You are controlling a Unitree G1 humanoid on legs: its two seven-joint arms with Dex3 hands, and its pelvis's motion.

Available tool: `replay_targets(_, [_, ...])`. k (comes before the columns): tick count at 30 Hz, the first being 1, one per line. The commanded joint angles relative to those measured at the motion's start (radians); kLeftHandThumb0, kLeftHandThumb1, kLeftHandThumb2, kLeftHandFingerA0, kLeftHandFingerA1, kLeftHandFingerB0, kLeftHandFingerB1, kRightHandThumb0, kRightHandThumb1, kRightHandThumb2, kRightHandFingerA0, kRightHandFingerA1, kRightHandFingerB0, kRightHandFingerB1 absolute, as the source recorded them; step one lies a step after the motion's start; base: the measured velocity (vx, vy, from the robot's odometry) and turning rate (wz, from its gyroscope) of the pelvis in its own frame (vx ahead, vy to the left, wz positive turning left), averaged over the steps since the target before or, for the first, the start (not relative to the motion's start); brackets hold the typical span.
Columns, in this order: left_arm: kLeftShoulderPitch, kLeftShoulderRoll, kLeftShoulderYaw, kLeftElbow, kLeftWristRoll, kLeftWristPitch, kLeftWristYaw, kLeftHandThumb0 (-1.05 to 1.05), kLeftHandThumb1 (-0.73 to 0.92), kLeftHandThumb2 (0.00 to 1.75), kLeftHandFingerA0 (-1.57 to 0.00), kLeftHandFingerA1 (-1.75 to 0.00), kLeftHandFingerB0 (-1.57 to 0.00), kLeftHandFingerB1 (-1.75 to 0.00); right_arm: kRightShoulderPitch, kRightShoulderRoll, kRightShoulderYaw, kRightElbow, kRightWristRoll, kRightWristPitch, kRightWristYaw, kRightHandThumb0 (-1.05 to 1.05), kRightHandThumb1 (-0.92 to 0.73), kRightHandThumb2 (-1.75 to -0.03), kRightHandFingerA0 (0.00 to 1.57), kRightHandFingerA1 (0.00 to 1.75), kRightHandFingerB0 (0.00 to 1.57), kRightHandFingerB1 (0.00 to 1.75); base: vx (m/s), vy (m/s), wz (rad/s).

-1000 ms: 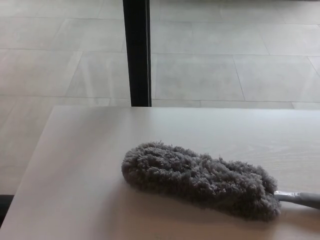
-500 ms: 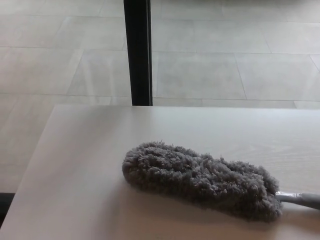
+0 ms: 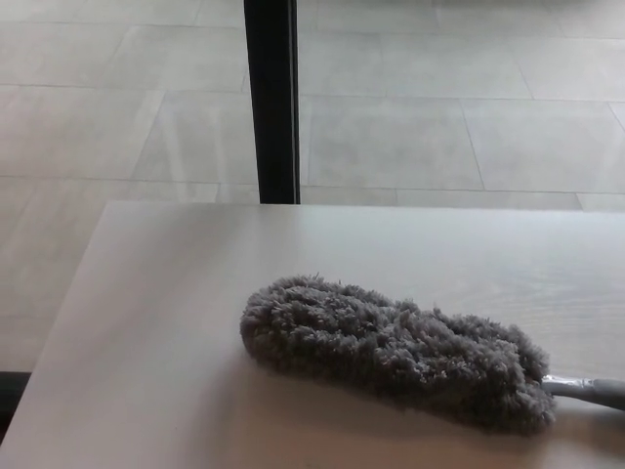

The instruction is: The robot uses its right hand to pick up the duster kept in the middle of the desk and use it to wipe the desk by swiping its surface twice

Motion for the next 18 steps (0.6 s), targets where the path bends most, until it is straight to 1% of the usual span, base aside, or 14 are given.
replay_targets(1, [-0.012, 0.029, 0.014, 0.013, -0.039, 0.007, -0.013, -0.67, 0.55, 1.19, -0.21, -0.82, -0.07, -0.73, -0.049, 0.031, 0.349, -0.043, -0.33, -0.052, 0.036, -0.93, -0.67, -1.04, 0.28, 0.57, 0.17, 0.42, 0.0, 0.0, 0.0])
replay_targets(2, [-0.013, 0.03, 0.014, 0.012, -0.038, 0.005, -0.012, -0.64, 0.5, 1.16, -0.25, -0.83, -0.12, -0.74, -0.047, 0.037, 0.396, -0.025, -0.365, -0.066, 0.035, -0.89, -0.66, -1.03, 0.27, 0.58, 0.16, 0.42, 0.0, 0.0, 0.0])
replay_targets(4, [-0.017, 0.032, 0.013, 0.011, -0.038, 0.008, -0.015, -0.63, 0.52, 1.17, -0.26, -0.83, -0.12, -0.74, -0.044, 0.024, 0.466, -0.004, -0.416, -0.056, 0.043, -0.87, -0.66, -1.05, 0.23, 0.56, 0.1, 0.41, 0.0, 0.0, 0.0])
replay_targets(8, [-0.011, 0.031, 0.003, 0.014, -0.025, -0.009, -0.019, -0.62, 0.53, 1.18, -0.23, -0.81, -0.11, -0.73, -0.041, 0.021, 0.538, 0.034, -0.443, -0.063, 0.041, -0.84, -0.63, -1.0, 0.17, 0.53, 0.1, 0.41, 0.0, 0.0, 0.0])
replay_targets(9, [-0.011, 0.031, 0.009, 0.017, -0.032, -0.002, -0.019, -0.62, 0.51, 1.17, -0.23, -0.82, -0.13, -0.74, -0.055, 0.011, 0.579, 0.045, -0.474, -0.03, 0.056, -0.87, -0.82, -0.65, 0.16, 0.43, 0.15, 0.28, 0.0, 0.0, 0.0])
replay_targets(10, [-0.011, 0.031, 0.015, 0.018, -0.039, 0.005, -0.026, -1.03, 0.92, 0.66, -0.3, -1.29, -0.24, -1.17, -0.067, 0.01, 0.597, 0.062, -0.488, -0.032, 0.049, -0.86, -0.82, -0.65, 0.16, 0.42, 0.15, 0.28, 0.0, 0.0, 0.0])
replay_targets(11, [-0.01, 0.031, 0.014, 0.018, -0.038, 0.005, -0.026, -1.03, 0.92, 0.66, -0.3, -1.29, -0.24, -1.17, -0.065, 0.007, 0.602, 0.061, -0.487, -0.03, 0.045, -0.86, -0.82, -0.65, 0.16, 0.42, 0.15, 0.28, 0.0, 0.0, 0.0])
replay_targets(12, [-0.01, 0.032, 0.015, 0.013, -0.04, 0.01, -0.029, -0.66, 0.55, 1.19, -0.19, -0.81, -0.08, -0.73, -0.089, 0.008, 0.624, 0.087, -0.513, -0.032, 0.034, -0.84, -0.81, -0.66, 0.18, 0.43, 0.16, 0.28, 0.0, 0.0, 0.0])
replay_targets(13, [-0.009, 0.032, 0.011, 0.013, -0.036, 0.004, -0.03, -0.64, 0.53, 1.18, -0.19, -0.8, -0.1, -0.74, -0.103, 0.004, 0.64, 0.098, -0.528, -0.035, 0.029, -0.84, -0.81, -0.66, 0.17, 0.45, 0.17, 0.28, 0.0, 0.0, 0.0])
replay_targets(14, [-0.012, 0.032, 0.011, 0.014, -0.035, 0.009, -0.018, -1.01, 0.72, 1.17, -0.46, -1.04, -0.35, -0.95, -0.115, 0.001, 0.653, 0.108, -0.54, -0.032, 0.028, -0.84, -0.82, -0.66, 0.17, 0.44, 0.18, 0.28, 0.0, 0.0, 0.0])
replay_targets(15, [-0.011, 0.032, 0.01, 0.014, -0.034, 0.008, -0.014, -1.03, 0.73, 1.17, -0.48, -1.05, -0.35, -0.94, -0.126, 0.0, 0.667, 0.117, -0.55, -0.024, 0.026, -0.86, -0.82, -0.66, 0.18, 0.44, 0.19, 0.28, 0.0, 0.0, 0.0])
replay_targets(16, [-0.011, 0.031, 0.01, 0.013, -0.034, 0.007, -0.018, -1.03, 0.92, 0.68, -0.29, -1.26, -0.22, -1.15, -0.139, -0.004, 0.681, 0.124, -0.564, -0.021, 0.021, -0.85, -0.82, -0.66, 0.19, 0.44, 0.2, 0.28, 0.0, 0.0, 0.0])
replay_targets(17, [-0.011, 0.032, 0.008, 0.013, -0.032, 0.004, -0.019, -1.03, 0.73, 1.17, -0.47, -1.04, -0.34, -0.94, -0.152, -0.005, 0.693, 0.138, -0.573, -0.023, 0.016, -0.85, -0.81, -0.66, 0.2, 0.44, 0.21, 0.28, 0.0, 0.0, 0.0])
replay_targets(18, [-0.011, 0.032, 0.007, 0.014, -0.031, 0.003, -0.019, -1.03, 0.73, 1.17, -0.47, -1.04, -0.34, -0.94, -0.157, -0.006, 0.698, 0.144, -0.574, -0.024, 0.014, -0.85, -0.81, -0.66, 0.2, 0.44, 0.21, 0.28, 0.0, 0.0, 0.0])
